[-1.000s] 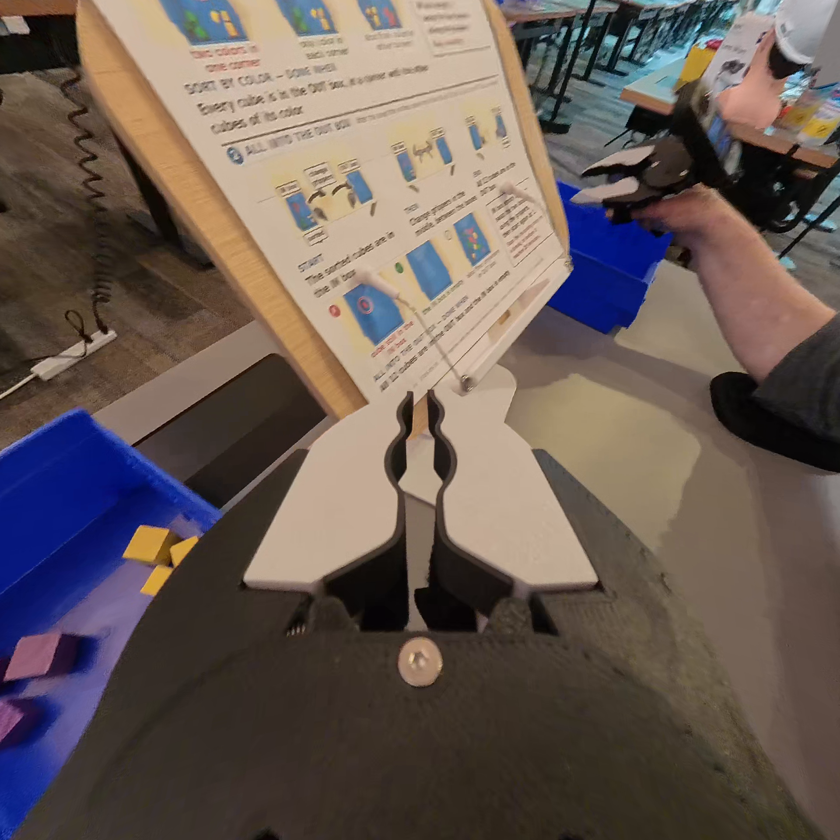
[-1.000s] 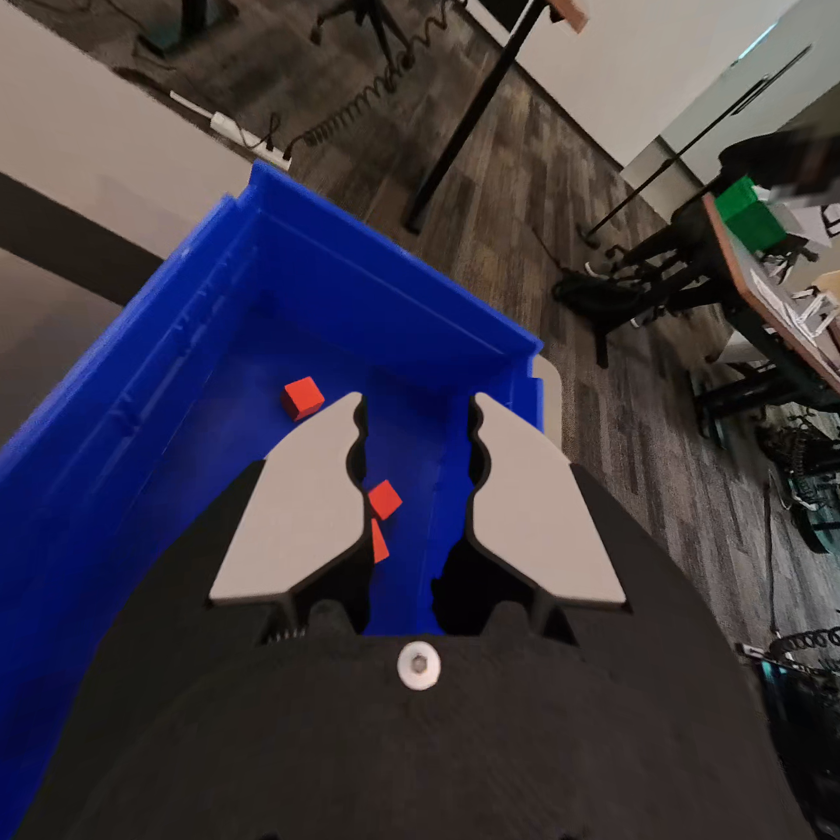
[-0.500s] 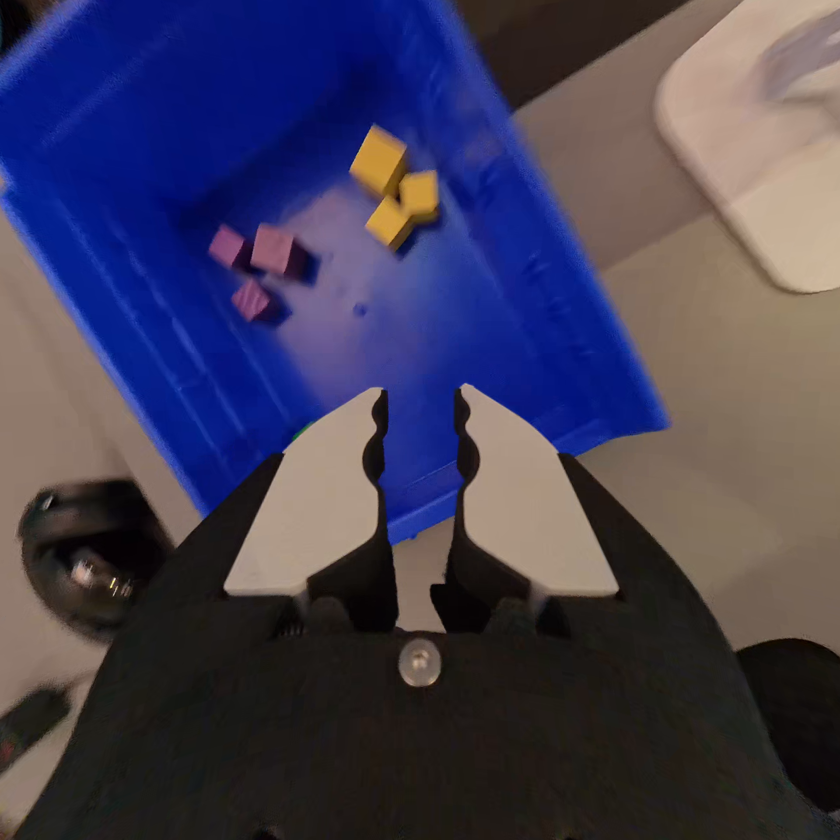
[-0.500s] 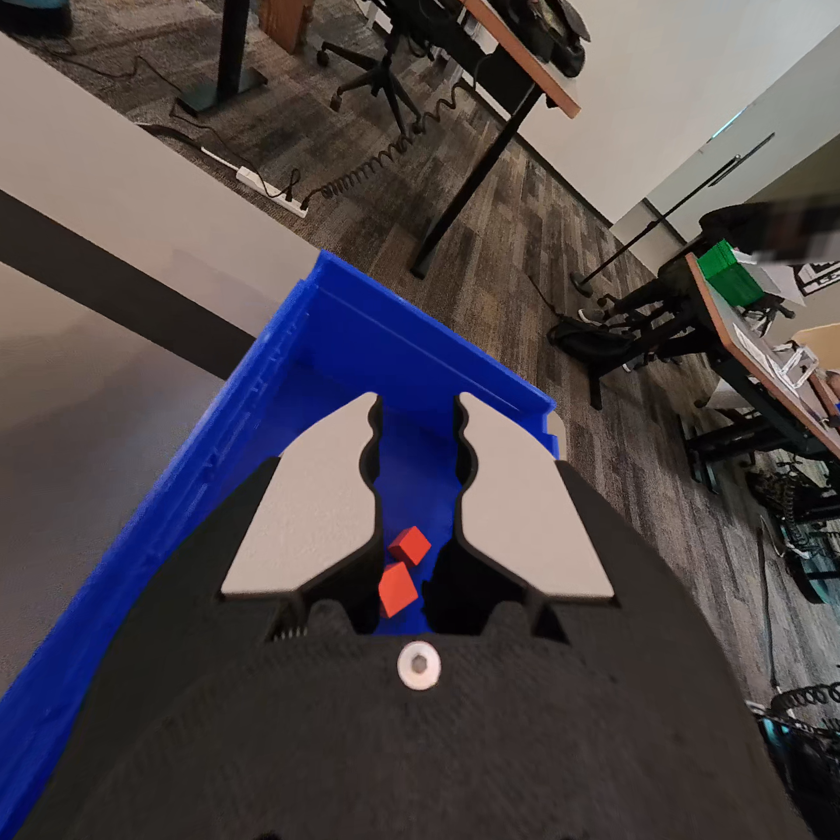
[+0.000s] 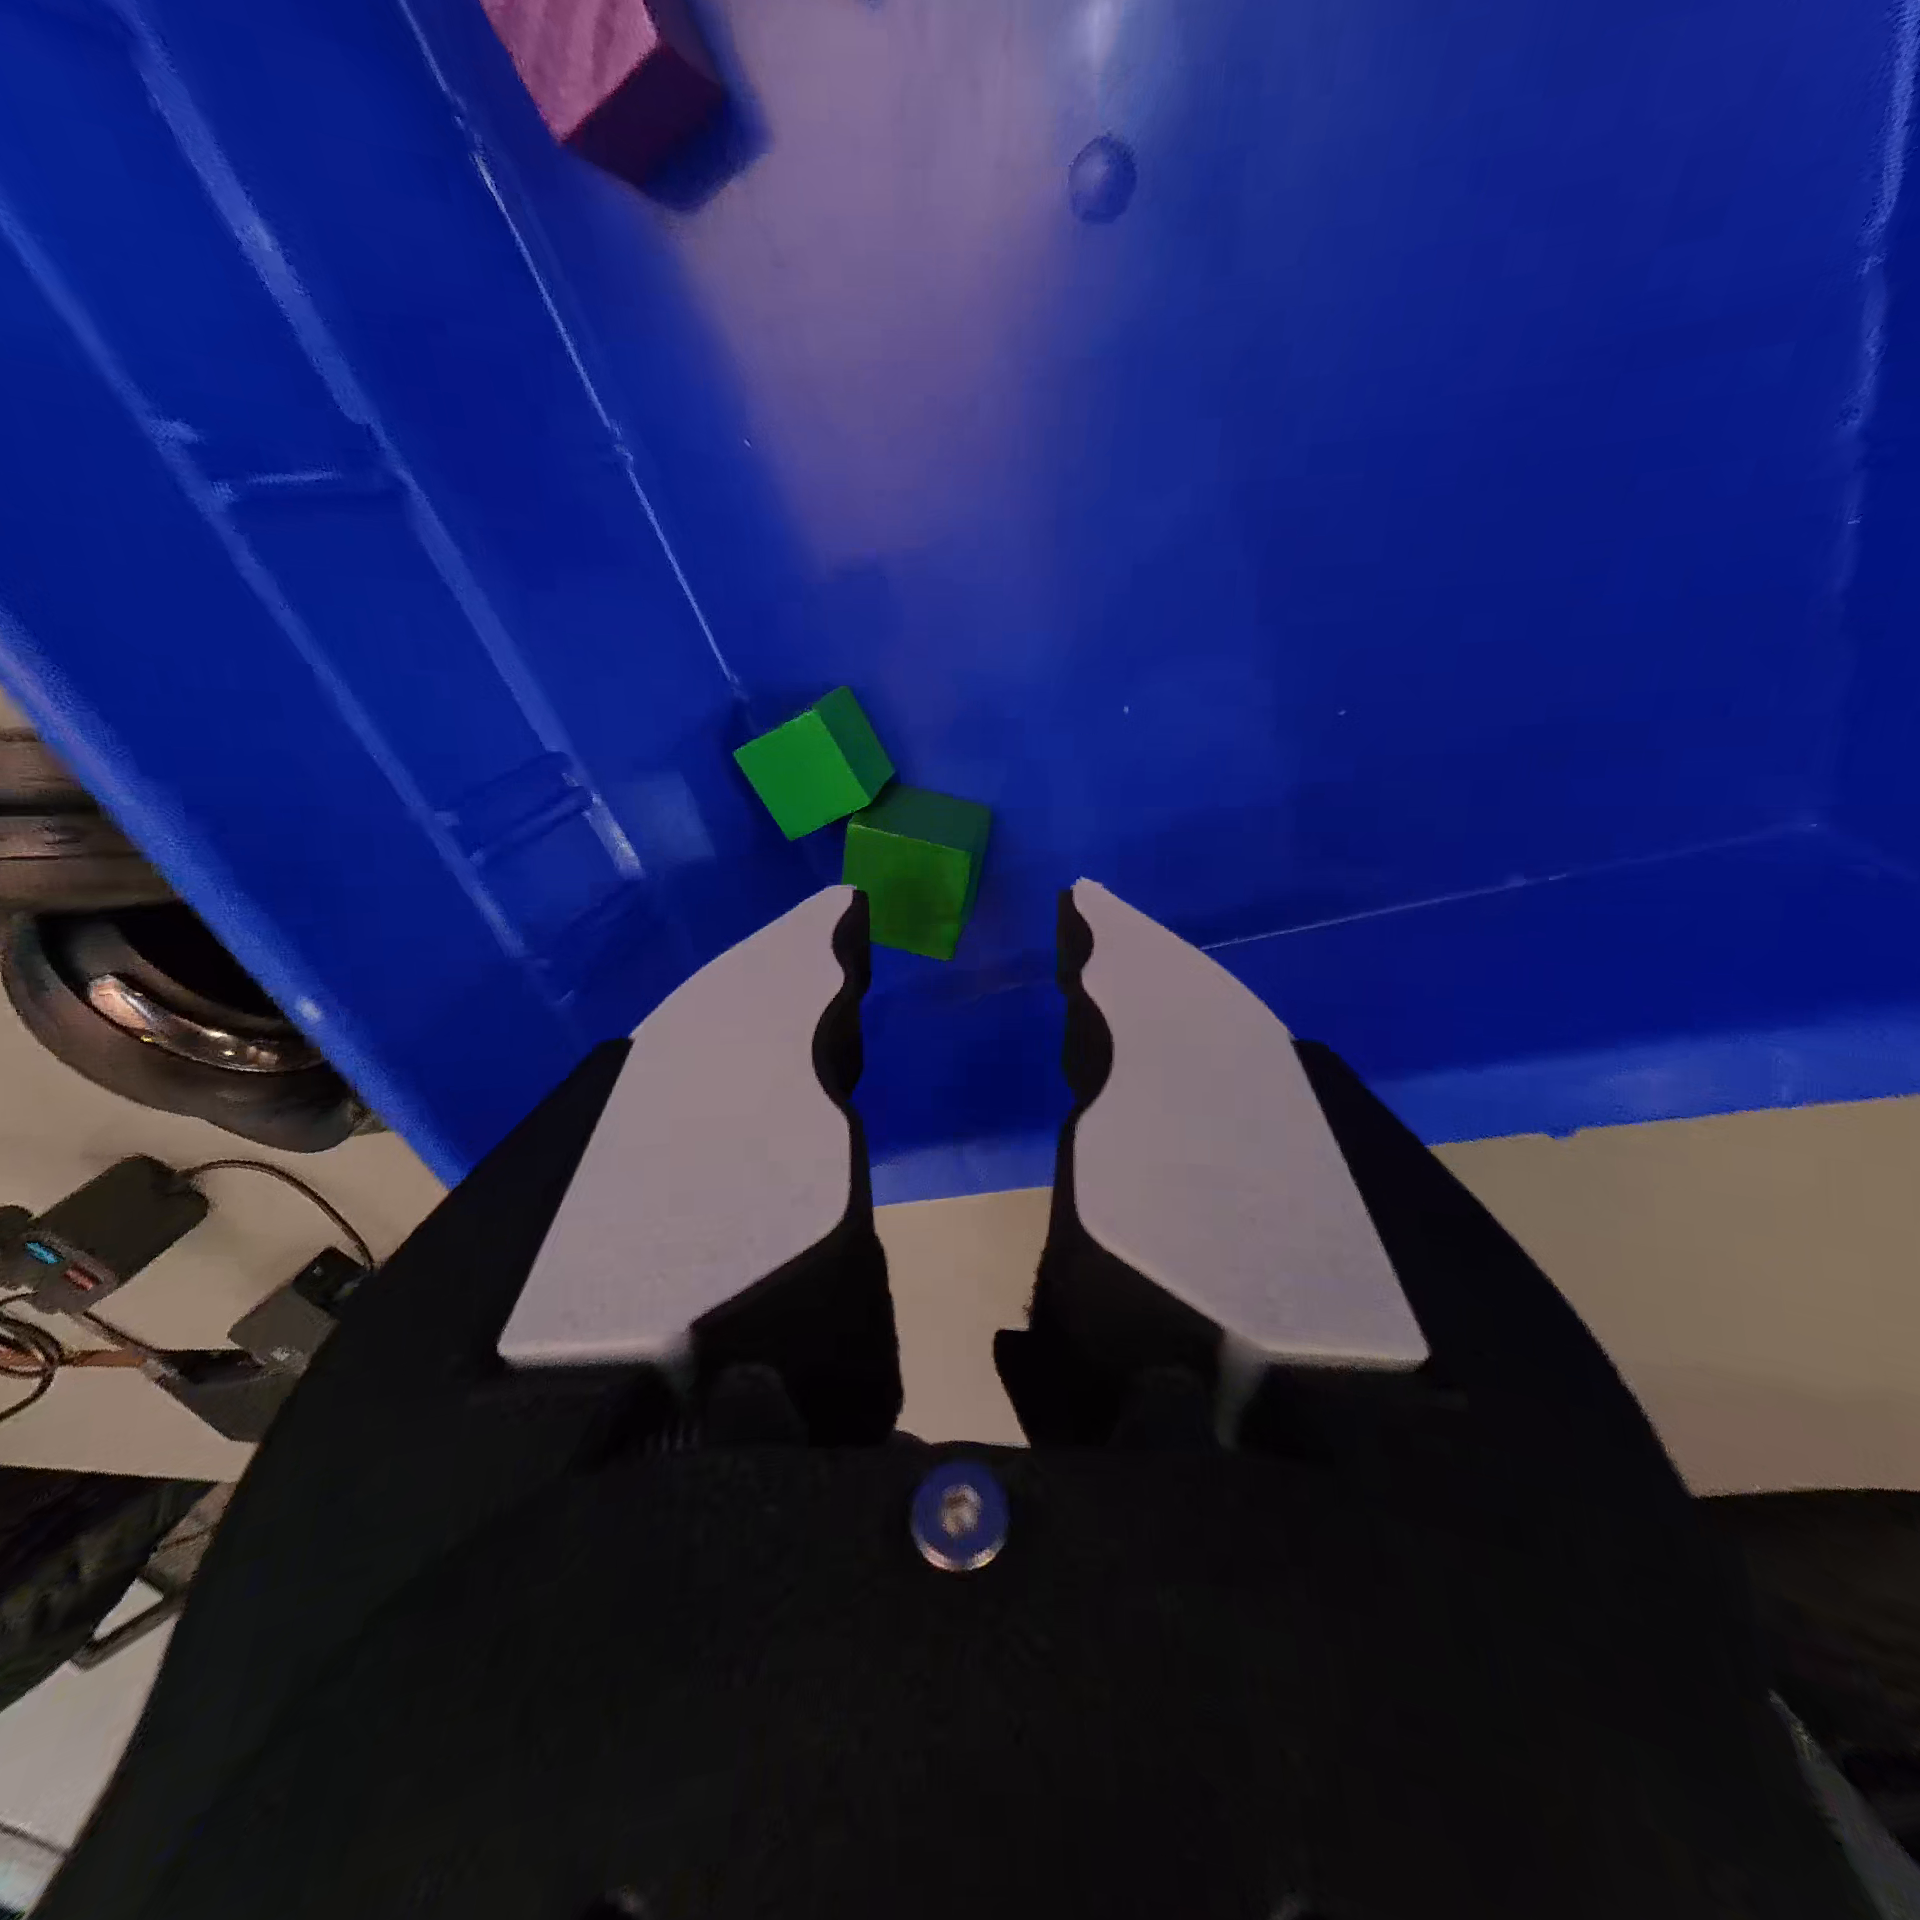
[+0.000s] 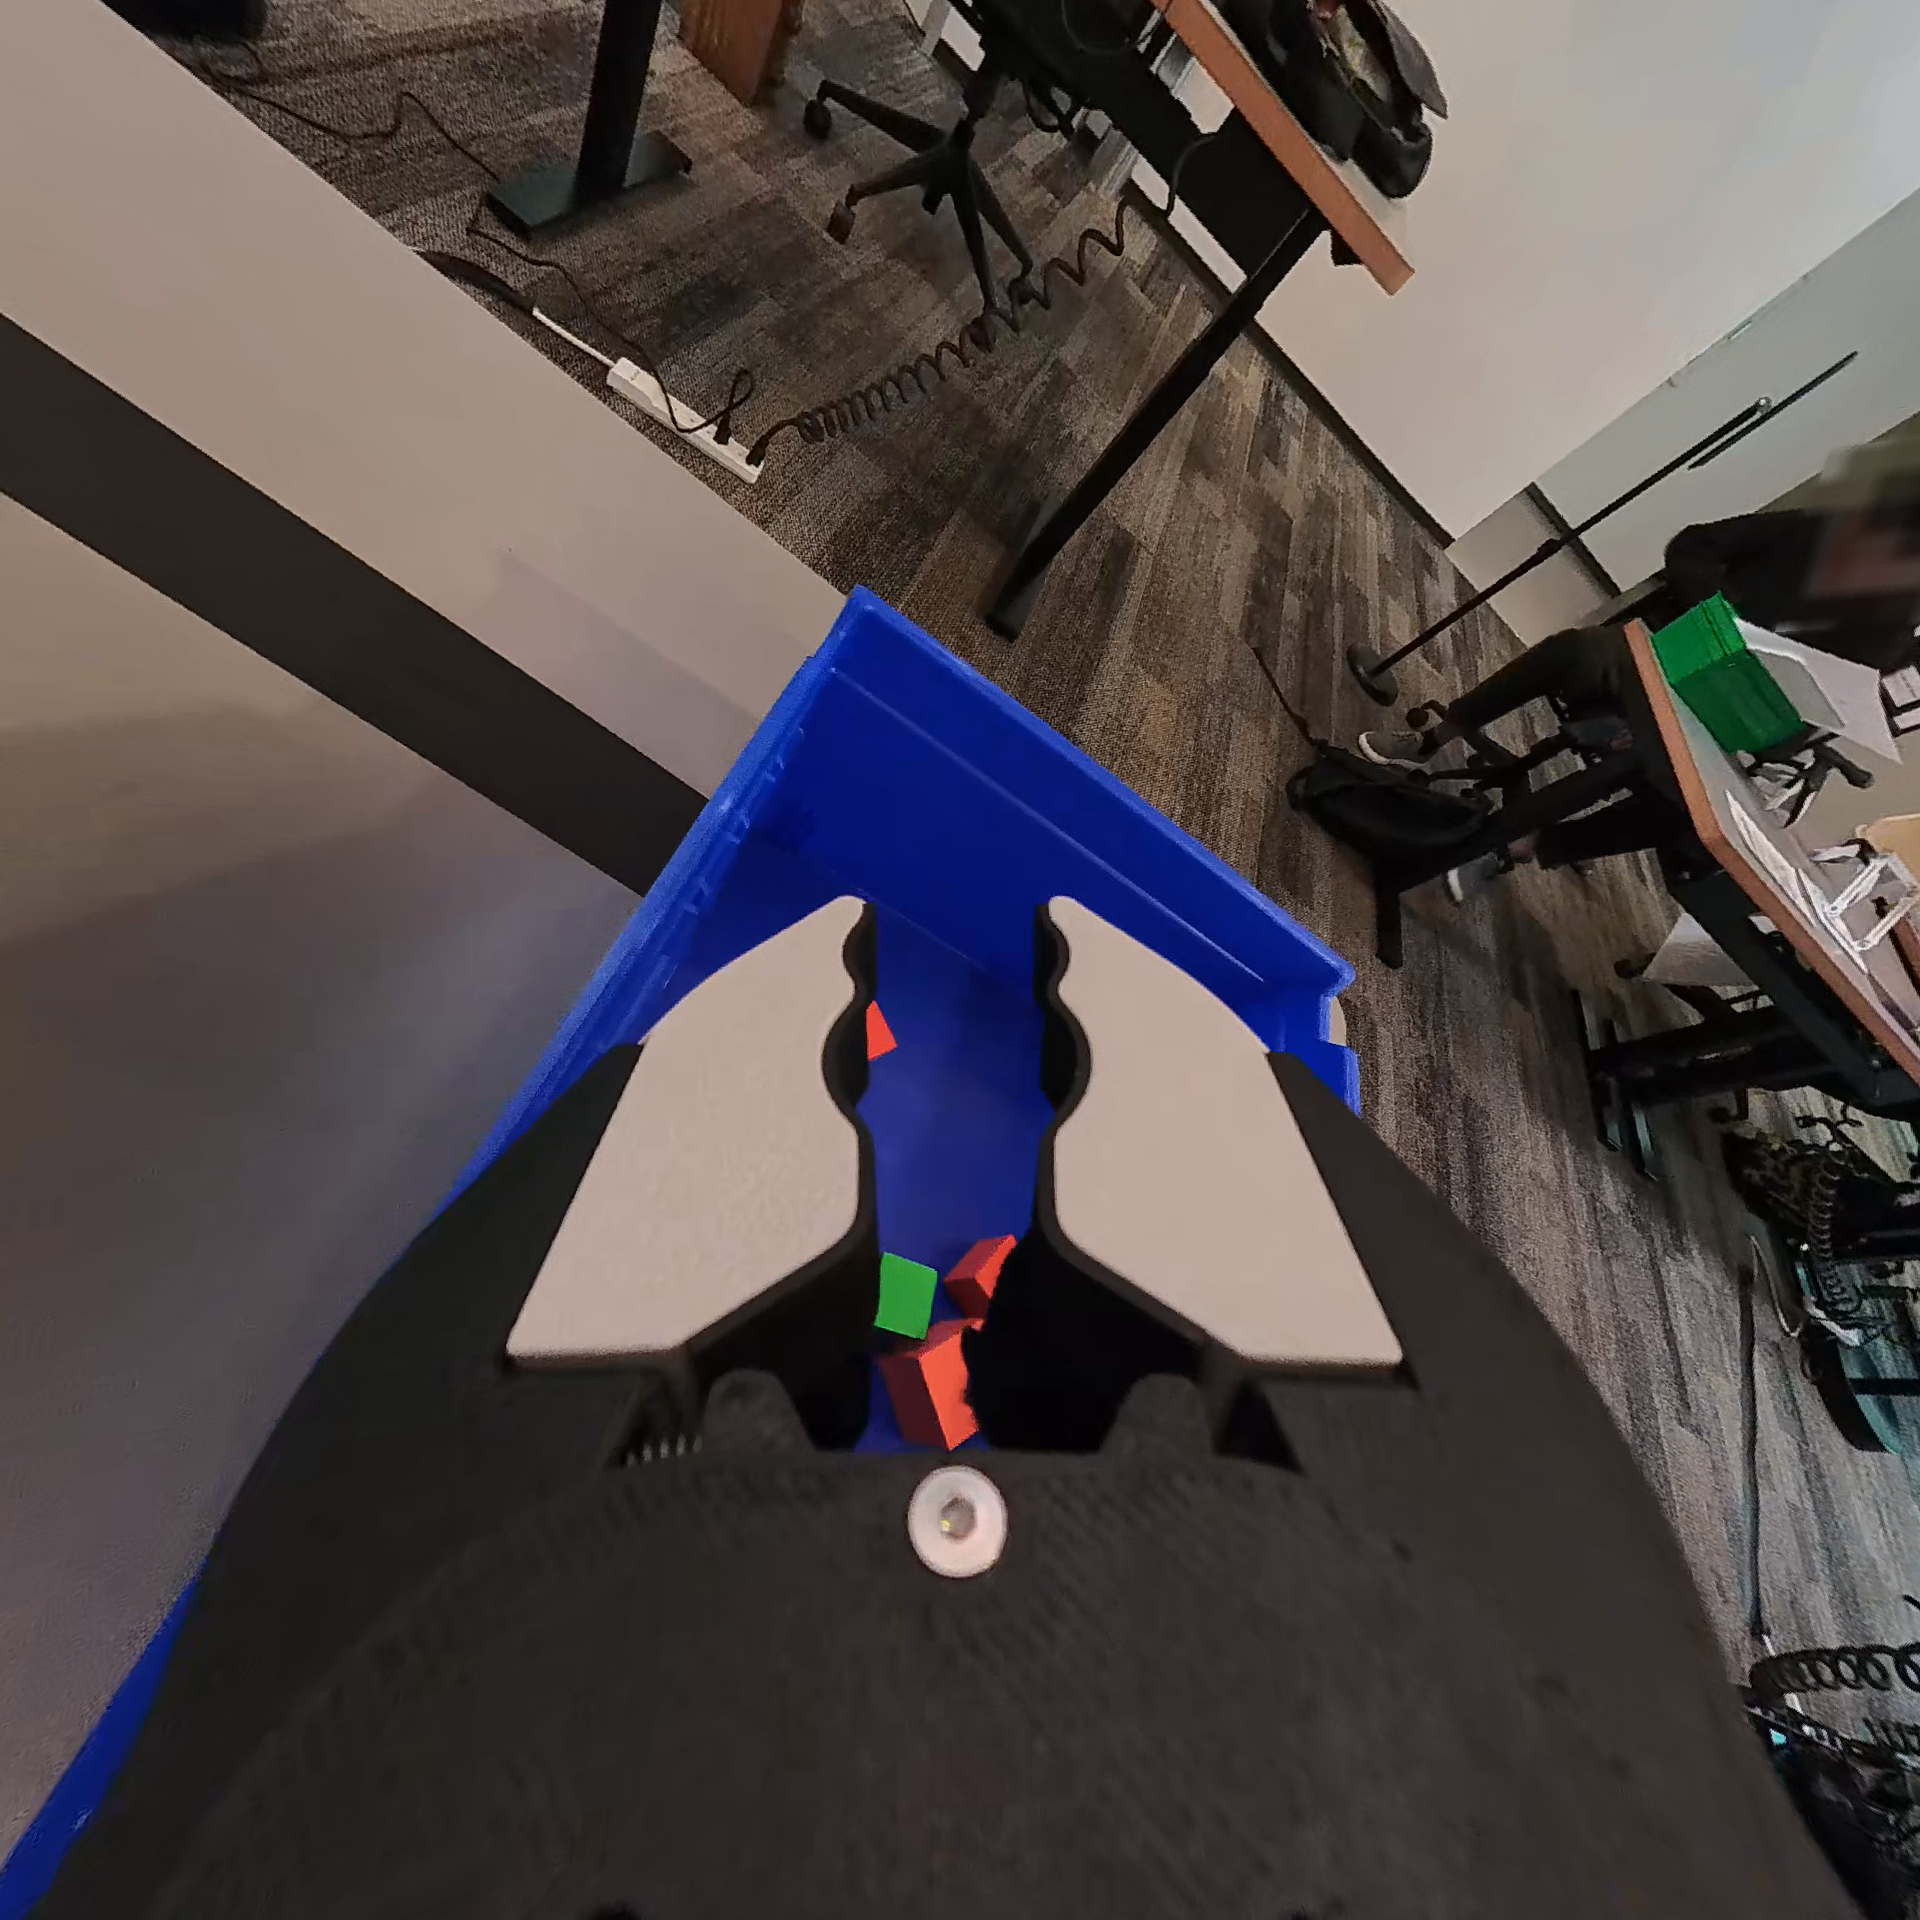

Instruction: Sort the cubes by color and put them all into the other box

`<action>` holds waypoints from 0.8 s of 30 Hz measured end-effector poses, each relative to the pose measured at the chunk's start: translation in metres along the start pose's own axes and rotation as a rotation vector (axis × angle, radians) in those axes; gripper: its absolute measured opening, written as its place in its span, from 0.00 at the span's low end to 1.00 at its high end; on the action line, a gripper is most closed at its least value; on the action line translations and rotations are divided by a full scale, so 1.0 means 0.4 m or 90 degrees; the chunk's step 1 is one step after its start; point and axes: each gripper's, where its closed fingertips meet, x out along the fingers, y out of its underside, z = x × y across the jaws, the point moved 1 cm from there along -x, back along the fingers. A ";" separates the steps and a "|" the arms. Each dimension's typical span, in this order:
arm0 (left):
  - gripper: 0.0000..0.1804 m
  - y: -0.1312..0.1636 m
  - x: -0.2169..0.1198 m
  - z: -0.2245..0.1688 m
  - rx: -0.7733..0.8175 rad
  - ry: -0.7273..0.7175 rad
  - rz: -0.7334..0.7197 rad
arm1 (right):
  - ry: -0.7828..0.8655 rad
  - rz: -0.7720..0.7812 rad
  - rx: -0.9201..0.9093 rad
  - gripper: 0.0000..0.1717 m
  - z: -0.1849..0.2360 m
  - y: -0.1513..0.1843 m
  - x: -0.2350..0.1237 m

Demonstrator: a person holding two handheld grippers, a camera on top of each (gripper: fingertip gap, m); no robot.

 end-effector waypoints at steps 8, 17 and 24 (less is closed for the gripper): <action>0.22 0.012 0.036 0.018 0.008 -0.041 0.042 | -0.012 -0.002 -0.006 0.17 0.017 -0.007 0.003; 0.17 0.020 0.087 0.019 -0.006 -0.013 0.068 | -0.020 -0.002 -0.014 0.16 0.032 -0.012 0.006; 0.16 0.000 0.074 0.000 0.025 0.016 0.030 | -0.020 -0.009 -0.023 0.16 0.039 -0.021 0.004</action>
